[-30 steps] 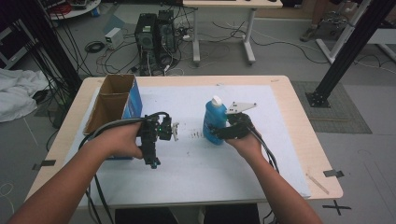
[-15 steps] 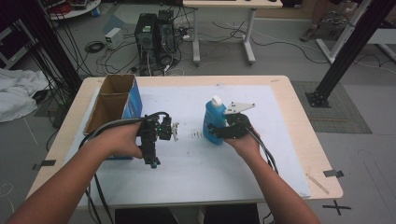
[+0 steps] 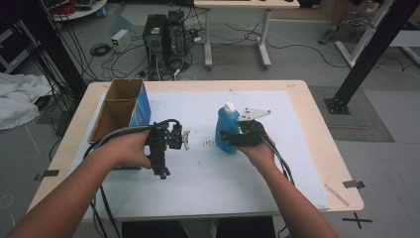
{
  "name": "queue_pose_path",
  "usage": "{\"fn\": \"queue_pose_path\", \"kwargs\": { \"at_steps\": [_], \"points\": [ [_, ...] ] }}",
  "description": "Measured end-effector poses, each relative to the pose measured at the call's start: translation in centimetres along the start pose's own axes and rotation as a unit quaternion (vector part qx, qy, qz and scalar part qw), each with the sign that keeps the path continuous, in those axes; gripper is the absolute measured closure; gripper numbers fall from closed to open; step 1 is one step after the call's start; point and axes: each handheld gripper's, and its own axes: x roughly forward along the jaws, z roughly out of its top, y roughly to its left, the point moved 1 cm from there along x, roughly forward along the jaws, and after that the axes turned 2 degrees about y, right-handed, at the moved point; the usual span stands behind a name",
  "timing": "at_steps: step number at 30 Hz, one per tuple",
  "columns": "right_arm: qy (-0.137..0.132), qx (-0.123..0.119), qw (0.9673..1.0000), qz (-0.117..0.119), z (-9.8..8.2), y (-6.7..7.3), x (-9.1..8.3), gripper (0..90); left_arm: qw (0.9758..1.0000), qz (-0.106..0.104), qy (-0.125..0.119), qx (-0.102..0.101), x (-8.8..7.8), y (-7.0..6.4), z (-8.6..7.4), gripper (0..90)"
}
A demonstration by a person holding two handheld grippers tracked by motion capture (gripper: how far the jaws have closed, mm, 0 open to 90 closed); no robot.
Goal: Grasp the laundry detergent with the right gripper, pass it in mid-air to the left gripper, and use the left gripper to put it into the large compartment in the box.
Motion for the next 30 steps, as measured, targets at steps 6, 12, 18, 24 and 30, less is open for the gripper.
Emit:
{"fn": "queue_pose_path", "kwargs": {
  "at_steps": [6,12,18,24,30],
  "points": [
    [-0.003,0.0,1.0,0.003,0.0,0.0,0.0,44.3,1.0,0.0,-0.001,0.001,0.1,0.0,0.1,1.7],
    [-0.004,0.0,1.0,0.006,0.0,-0.1,-0.1,45.4,1.0,0.002,0.001,-0.001,-0.1,0.0,0.1,1.7],
    [-0.003,-0.005,0.9998,0.018,0.0,-0.1,-0.3,45.6,1.0,0.004,0.0,-0.002,-0.5,0.1,0.2,1.7],
    [-0.02,-0.007,0.9991,0.036,0.5,-0.3,-1.5,45.7,0.9999,0.01,0.001,-0.001,-1.2,0.3,0.6,1.7],
    [-0.025,-0.026,0.9976,0.059,1.3,0.0,-2.7,45.7,0.9999,0.015,-0.005,0.003,-2.4,0.5,1.3,1.7]
  ]
}}
